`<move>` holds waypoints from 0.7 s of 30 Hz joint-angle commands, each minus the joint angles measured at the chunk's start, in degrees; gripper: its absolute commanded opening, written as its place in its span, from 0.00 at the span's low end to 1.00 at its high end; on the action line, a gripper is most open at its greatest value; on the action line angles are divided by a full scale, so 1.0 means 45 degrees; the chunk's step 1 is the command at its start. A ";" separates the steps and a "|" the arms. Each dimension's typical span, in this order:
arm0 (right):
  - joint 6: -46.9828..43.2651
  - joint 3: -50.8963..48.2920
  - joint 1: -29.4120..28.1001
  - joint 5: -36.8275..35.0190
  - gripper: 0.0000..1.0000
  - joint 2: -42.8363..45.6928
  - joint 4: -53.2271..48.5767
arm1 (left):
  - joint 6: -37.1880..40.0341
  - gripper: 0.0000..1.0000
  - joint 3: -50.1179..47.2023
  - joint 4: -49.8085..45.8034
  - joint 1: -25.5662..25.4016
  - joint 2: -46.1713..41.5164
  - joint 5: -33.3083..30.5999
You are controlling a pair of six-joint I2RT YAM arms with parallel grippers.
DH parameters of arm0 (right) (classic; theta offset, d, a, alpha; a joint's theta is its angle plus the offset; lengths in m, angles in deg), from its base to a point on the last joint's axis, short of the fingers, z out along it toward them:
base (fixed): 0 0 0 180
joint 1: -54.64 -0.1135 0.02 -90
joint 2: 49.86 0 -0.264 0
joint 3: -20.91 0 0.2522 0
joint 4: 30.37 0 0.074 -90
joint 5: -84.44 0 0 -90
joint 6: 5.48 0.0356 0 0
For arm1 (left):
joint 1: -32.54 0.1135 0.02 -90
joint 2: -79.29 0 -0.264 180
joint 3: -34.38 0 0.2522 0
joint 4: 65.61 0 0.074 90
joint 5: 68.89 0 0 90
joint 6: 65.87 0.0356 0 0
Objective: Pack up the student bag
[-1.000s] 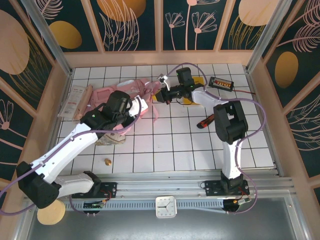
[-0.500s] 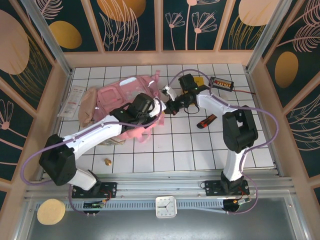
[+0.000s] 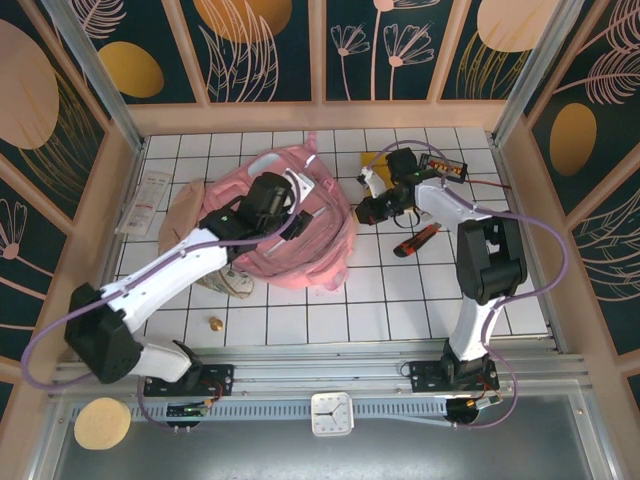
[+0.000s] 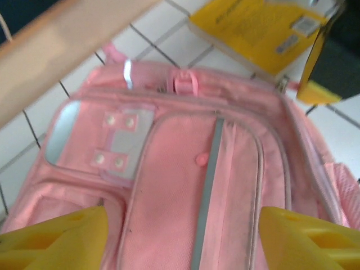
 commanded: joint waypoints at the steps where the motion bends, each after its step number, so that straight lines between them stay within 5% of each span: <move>1: -0.0183 -0.0407 -0.0091 -0.0432 0.00 0.0830 0.0081 | -0.0540 0.66 0.0799 -0.1297 0.0095 0.2034 0.0232; 9: -0.0052 -0.0391 -0.0519 -0.0584 0.00 0.0696 0.0357 | -0.0249 0.71 0.1154 -0.0647 0.0217 0.4475 0.0885; 21: 0.0051 -0.0848 -0.0279 -0.0637 0.00 0.0797 0.0618 | -0.0677 0.69 0.1158 -0.0852 0.0043 0.4287 0.2655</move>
